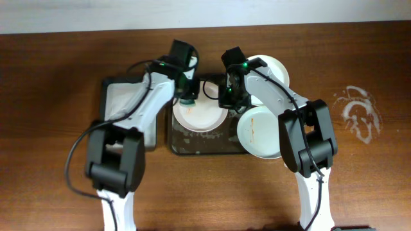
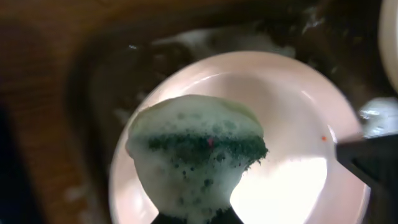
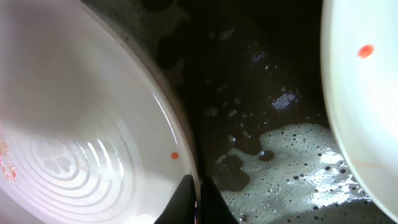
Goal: Clean dirty plates on tray and stack at the side
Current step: 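Lift the sponge with left gripper and bring it over the pink plate, then scrub the pink plate with the sponge while right gripper holds it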
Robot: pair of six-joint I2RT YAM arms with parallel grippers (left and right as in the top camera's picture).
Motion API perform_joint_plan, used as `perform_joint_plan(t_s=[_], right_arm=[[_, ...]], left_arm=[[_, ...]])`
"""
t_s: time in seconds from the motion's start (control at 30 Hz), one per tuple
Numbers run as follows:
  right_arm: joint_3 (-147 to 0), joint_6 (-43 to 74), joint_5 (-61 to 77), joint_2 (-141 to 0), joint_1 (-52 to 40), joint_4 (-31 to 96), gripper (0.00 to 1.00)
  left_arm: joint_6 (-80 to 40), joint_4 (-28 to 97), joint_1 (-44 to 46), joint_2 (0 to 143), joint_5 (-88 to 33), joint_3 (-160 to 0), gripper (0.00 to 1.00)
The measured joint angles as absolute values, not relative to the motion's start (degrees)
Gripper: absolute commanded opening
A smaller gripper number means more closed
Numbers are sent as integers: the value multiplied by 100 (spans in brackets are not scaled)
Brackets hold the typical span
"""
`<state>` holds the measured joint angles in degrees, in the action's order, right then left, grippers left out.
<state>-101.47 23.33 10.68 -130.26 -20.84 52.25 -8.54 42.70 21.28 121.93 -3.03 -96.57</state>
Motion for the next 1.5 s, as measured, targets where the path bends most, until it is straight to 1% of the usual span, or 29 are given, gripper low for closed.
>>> perform_joint_plan(t_s=[0.13, 0.4, 0.53, 0.63, 0.77, 0.93, 1.13, 1.23, 1.5], right_arm=[[-10147, 2338, 1068, -13026, -2084, 5231, 4], [-10147, 2333, 1068, -13026, -2084, 5234, 4], [-10147, 2338, 1085, -13026, -2084, 5236, 4], [-10147, 2331, 1107, -13026, -2088, 5242, 4], [-10145, 2137, 1304, -13028, -2082, 5231, 4], [-10123, 1712, 1973, -13080, -1894, 5118, 4], [-9668, 1535, 2995, -13089, -1658, 4364, 4], [-9513, 1509, 3378, -13089, -1549, 4187, 4], [-9465, 1448, 3507, -13089, -1533, 4239, 4]], left_arm=[[-867, 4036, 2217, 12621, -276, -9657, 1], [-513, 3382, 2202, 12833, -82, -9660, 1], [-423, 3653, 2206, 12873, 86, -9732, 1], [-405, 4353, 2206, 12873, 19, -9804, 1], [-388, 4904, 2158, 12873, -294, -9872, 1], [-390, 4840, 1887, 12873, -784, -9874, 1], [-390, 4226, 1415, 12938, -1503, -9845, 1], [-390, 4141, 1302, 12956, -1669, -9839, 1], [-386, 4781, 1426, 12954, -1559, -9880, 1]])
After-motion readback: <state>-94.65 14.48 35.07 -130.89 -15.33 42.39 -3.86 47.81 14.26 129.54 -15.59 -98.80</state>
